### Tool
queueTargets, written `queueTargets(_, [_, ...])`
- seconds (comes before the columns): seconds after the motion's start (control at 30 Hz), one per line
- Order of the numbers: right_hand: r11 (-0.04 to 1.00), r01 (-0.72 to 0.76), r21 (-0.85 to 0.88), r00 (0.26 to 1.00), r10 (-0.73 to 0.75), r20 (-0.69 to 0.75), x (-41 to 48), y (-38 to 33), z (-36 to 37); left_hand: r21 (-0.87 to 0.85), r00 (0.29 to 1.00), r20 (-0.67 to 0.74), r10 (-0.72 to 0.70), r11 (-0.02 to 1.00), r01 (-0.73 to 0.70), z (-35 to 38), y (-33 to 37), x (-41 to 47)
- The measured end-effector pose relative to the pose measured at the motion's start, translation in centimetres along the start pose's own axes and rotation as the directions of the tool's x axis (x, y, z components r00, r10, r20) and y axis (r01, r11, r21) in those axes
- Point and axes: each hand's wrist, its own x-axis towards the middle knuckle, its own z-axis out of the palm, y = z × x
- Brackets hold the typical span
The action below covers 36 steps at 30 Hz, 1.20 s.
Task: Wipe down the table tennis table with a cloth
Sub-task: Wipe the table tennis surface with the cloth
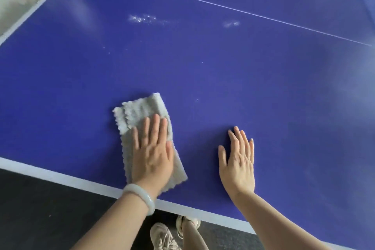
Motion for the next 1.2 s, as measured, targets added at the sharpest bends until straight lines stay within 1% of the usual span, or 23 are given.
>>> queueTargets(0.03, [1.0,0.005,0.027,1.0,-0.005,0.0,0.0,0.0,-0.1,-0.022,0.981,0.044,0.187,0.982,-0.186,0.4,2.8,-1.7])
queueTargets(0.07, [0.998,0.003,0.067,1.0,-0.003,0.001,0.0,0.1,-0.2,-0.038,0.93,0.087,0.356,0.934,-0.354,0.9,5.3,-3.0])
queueTargets(0.1, [0.993,-0.01,0.119,1.0,0.01,0.001,-0.1,0.1,-0.3,-0.031,0.865,0.139,0.483,0.875,-0.484,1.2,7.3,-3.5])
queueTargets(0.13, [0.983,-0.032,0.18,0.999,0.033,-0.002,-0.1,0.2,-0.4,-0.006,0.799,0.201,0.567,0.817,-0.577,1.4,8.9,-3.2])
queueTargets(0.23, [0.941,-0.093,0.325,0.994,0.104,-0.016,-0.1,0.1,-0.7,0.055,0.653,0.297,0.697,0.67,-0.74,1.5,10.8,0.5])
queueTargets(0.27, [0.929,-0.099,0.358,0.993,0.116,-0.026,0.0,0.1,-0.8,0.071,0.612,0.298,0.733,0.622,-0.779,1.5,10.9,2.0])
queueTargets(0.3, [0.911,-0.104,0.398,0.991,0.129,-0.036,-0.1,0.2,-0.9,0.077,0.596,0.294,0.747,0.603,-0.794,1.6,10.6,3.4])
queueTargets(0.33, [0.889,-0.112,0.444,0.989,0.144,-0.039,-0.1,0.3,-1.0,0.078,0.618,0.279,0.735,0.624,-0.778,1.7,10.0,5.0])
queueTargets(0.37, [0.87,-0.123,0.478,0.987,0.157,-0.033,-0.1,0.5,-1.1,0.077,0.681,0.253,0.687,0.687,-0.722,1.8,9.1,6.7])
queueTargets(0.43, [0.873,-0.126,0.471,0.989,0.146,-0.007,0.0,1.3,-1.4,0.072,0.853,0.162,0.495,0.857,-0.511,1.7,6.3,9.9])
queueTargets(0.47, [0.911,-0.11,0.397,0.993,0.122,-0.005,0.2,1.9,-1.7,0.075,0.916,0.12,0.383,0.916,-0.393,1.5,4.6,11.2])
queueTargets(0.53, [0.99,-0.075,0.12,0.997,0.079,-0.026,1.0,3.6,-2.0,0.087,0.965,0.104,0.242,0.964,-0.251,1.0,2.0,12.5])
queueTargets(0.6, [0.987,-0.152,-0.049,0.988,0.15,-0.042,3.0,5.8,-2.9,0.087,0.972,0.113,0.208,0.972,-0.218,0.7,1.5,12.4])
queueTargets(0.67, [0.963,-0.247,-0.109,0.968,0.239,-0.077,5.9,8.3,-4.1,0.074,0.98,0.113,0.166,0.982,-0.175,0.5,2.6,11.7])
queueTargets(0.73, [0.941,-0.332,-0.07,0.941,0.325,-0.099,9.4,10.1,-5.2,0.075,0.98,0.126,0.157,0.983,-0.167,0.4,4.3,10.2])
queueTargets(0.77, [0.923,-0.384,-0.01,0.92,0.381,-0.096,11.1,10.4,-5.5,0.077,0.969,0.132,0.207,0.973,-0.219,0.3,5.4,9.1])
queueTargets(0.83, [0.878,-0.477,0.034,0.874,0.478,-0.082,13.0,10.3,-5.2,0.048,0.908,0.154,0.389,0.915,-0.4,0.7,8.2,6.1])
queueTargets(0.93, [0.862,-0.496,-0.102,0.868,0.489,-0.085,13.4,9.9,-4.1,-0.062,0.756,0.219,0.617,0.782,-0.621,2.2,14.0,3.3])
queueTargets(1.0, [0.857,-0.487,-0.168,0.873,0.48,-0.083,13.2,10.0,-4.0,-0.067,0.675,0.248,0.695,0.707,-0.704,2.8,17.2,4.2])
queueTargets(1.07, [0.847,-0.509,-0.154,0.861,0.502,-0.082,13.5,10.2,-4.0,-0.057,0.623,0.27,0.734,0.658,-0.751,3.1,18.6,6.5])
queueTargets(1.1, [0.844,-0.515,-0.148,0.857,0.51,-0.076,13.6,10.2,-4.0,-0.054,0.613,0.267,0.743,0.647,-0.761,3.1,18.5,7.8])
queueTargets(1.13, [0.846,-0.509,-0.158,0.861,0.505,-0.069,13.5,10.1,-4.0,-0.046,0.632,0.264,0.729,0.664,-0.746,3.0,17.9,9.1])
queueTargets(1.2, [0.845,-0.49,-0.214,0.87,0.488,-0.062,13.3,10.1,-3.8,-0.006,0.752,0.25,0.61,0.777,-0.629,2.7,16.1,11.9])
